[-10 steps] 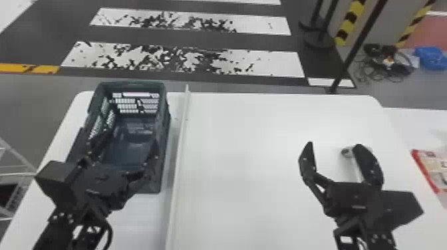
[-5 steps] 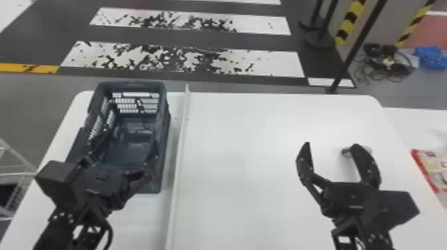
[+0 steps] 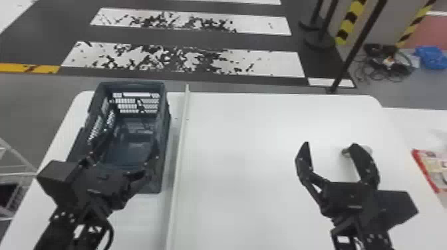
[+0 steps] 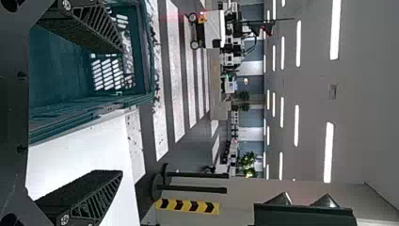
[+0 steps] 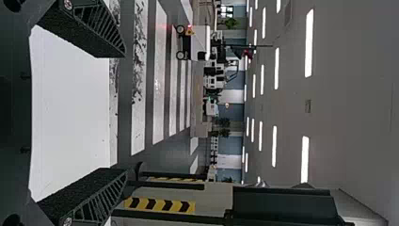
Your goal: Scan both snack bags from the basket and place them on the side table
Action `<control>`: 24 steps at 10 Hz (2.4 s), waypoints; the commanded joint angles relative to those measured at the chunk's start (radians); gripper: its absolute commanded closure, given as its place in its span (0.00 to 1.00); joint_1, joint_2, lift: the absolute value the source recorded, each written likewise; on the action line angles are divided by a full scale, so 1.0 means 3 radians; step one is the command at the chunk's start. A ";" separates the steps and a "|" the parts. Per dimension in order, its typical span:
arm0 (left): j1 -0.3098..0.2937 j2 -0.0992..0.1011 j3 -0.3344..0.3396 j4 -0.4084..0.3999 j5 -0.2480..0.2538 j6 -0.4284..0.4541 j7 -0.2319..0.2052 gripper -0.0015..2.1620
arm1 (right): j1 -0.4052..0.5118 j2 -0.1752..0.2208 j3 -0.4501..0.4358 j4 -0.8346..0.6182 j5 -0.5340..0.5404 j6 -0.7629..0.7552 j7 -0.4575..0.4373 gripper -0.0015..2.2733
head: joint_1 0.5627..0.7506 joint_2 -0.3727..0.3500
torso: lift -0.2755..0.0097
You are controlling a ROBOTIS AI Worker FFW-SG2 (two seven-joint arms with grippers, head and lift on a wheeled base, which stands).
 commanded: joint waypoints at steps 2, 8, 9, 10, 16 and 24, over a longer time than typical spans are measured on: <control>-0.0002 -0.0009 0.0000 0.0008 -0.0005 0.0003 -0.0005 0.04 | -0.0013 0.0003 0.0000 0.0015 -0.0003 0.0000 0.0000 0.03 | 0.70 0.45 | 0.70; -0.0033 -0.0009 0.0000 0.0044 -0.0010 0.0034 -0.0005 0.04 | -0.0028 0.0003 -0.0005 0.0035 -0.0003 0.0000 0.0000 0.03 | 0.70 0.45 | 0.70; -0.0038 -0.0009 0.0000 0.0049 -0.0010 0.0023 -0.0010 0.04 | -0.0033 0.0003 -0.0005 0.0040 -0.0003 0.0000 0.0000 0.03 | 0.70 0.45 | 0.70; -0.0038 -0.0009 0.0000 0.0049 -0.0010 0.0023 -0.0005 0.04 | -0.0033 0.0003 -0.0005 0.0045 -0.0003 0.0000 0.0000 0.03 | 0.70 0.45 | 0.70; -0.0038 -0.0009 0.0000 0.0054 0.0000 0.0023 -0.0005 0.04 | -0.0033 0.0003 0.0000 0.0045 0.0002 0.0000 0.0000 0.03 | 0.70 0.45 | 0.70; -0.0012 -0.0009 0.0000 0.0039 0.0000 0.0023 -0.0005 0.04 | -0.0038 0.0003 0.0005 0.0045 -0.0003 0.0010 0.0000 0.03 | 0.70 0.46 | 0.70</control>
